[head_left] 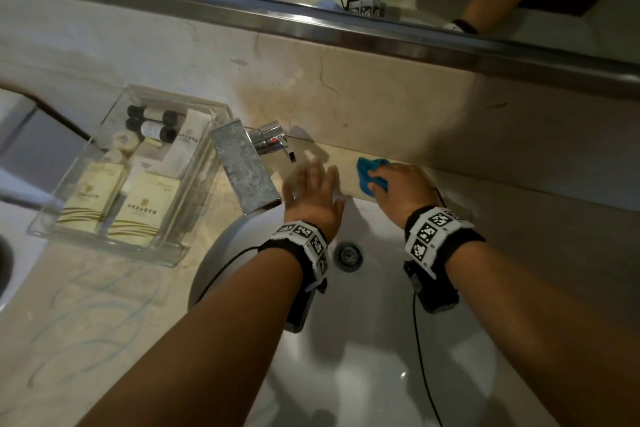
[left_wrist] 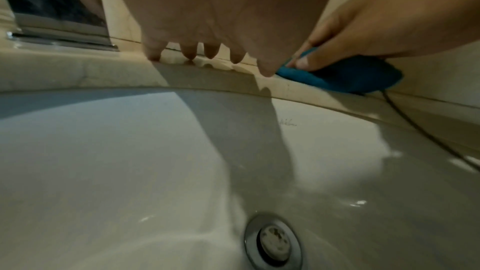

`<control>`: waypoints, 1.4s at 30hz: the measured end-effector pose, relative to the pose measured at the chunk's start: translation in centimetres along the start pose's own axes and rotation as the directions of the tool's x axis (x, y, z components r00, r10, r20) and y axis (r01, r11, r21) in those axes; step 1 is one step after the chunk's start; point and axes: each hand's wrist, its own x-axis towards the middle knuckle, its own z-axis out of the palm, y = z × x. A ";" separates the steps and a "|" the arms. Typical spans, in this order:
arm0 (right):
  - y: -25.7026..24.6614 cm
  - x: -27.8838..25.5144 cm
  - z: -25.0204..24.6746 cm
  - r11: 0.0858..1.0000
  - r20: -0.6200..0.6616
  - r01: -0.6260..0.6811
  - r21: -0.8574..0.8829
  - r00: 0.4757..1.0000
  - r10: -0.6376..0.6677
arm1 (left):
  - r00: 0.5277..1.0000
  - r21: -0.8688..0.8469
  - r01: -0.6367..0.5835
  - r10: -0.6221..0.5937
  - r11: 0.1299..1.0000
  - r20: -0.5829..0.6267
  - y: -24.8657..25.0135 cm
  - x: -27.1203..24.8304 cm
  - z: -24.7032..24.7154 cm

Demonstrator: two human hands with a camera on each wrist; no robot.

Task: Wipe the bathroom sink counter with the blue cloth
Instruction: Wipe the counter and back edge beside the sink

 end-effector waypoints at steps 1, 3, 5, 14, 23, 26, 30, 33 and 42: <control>0.6 -0.1 -0.5 0.999 -0.017 -0.032 0.010 0.999 0.032 | 0.999 -0.019 0.019 -0.018 1.000 0.029 0.3 0.3 -0.3; 0.8 -0.2 -0.8 0.997 -0.037 -0.077 -0.003 0.996 0.076 | 0.994 -0.033 0.069 -0.066 0.997 0.091 1.0 0.9 -0.6; -0.1 0.0 -0.3 0.993 -0.019 -0.080 -0.082 0.997 0.079 | 0.988 -0.017 0.102 -0.100 0.995 0.114 1.7 1.3 -0.7; -0.8 0.1 0.4 1.000 0.011 -0.021 -0.023 1.000 0.021 | 0.995 0.034 0.081 -0.082 0.996 0.056 1.3 2.2 -1.1; -2.0 -0.7 0.5 0.988 0.068 -0.060 -0.141 0.995 0.070 | 0.987 -0.034 0.112 -0.107 0.993 0.117 2.3 2.7 -1.6; -2.6 -0.9 0.9 0.996 0.088 0.008 -0.094 0.996 0.000 | 0.983 -0.040 0.120 -0.113 0.992 0.145 2.5 2.9 -1.8; 0.7 -1.0 -0.5 0.991 0.029 -0.132 0.015 0.991 0.131 | 0.985 -0.026 0.105 -0.100 0.994 0.137 2.3 3.3 -2.1; 2.8 -1.7 -1.1 0.947 -0.068 -0.300 0.110 0.949 0.309 | 0.987 -0.031 0.108 -0.103 0.994 0.126 2.3 3.4 -2.0; 0.6 -1.5 0.2 0.988 0.014 -0.150 -0.044 0.988 0.151 | 0.984 0.006 0.120 -0.120 0.993 0.136 2.7 3.5 -1.5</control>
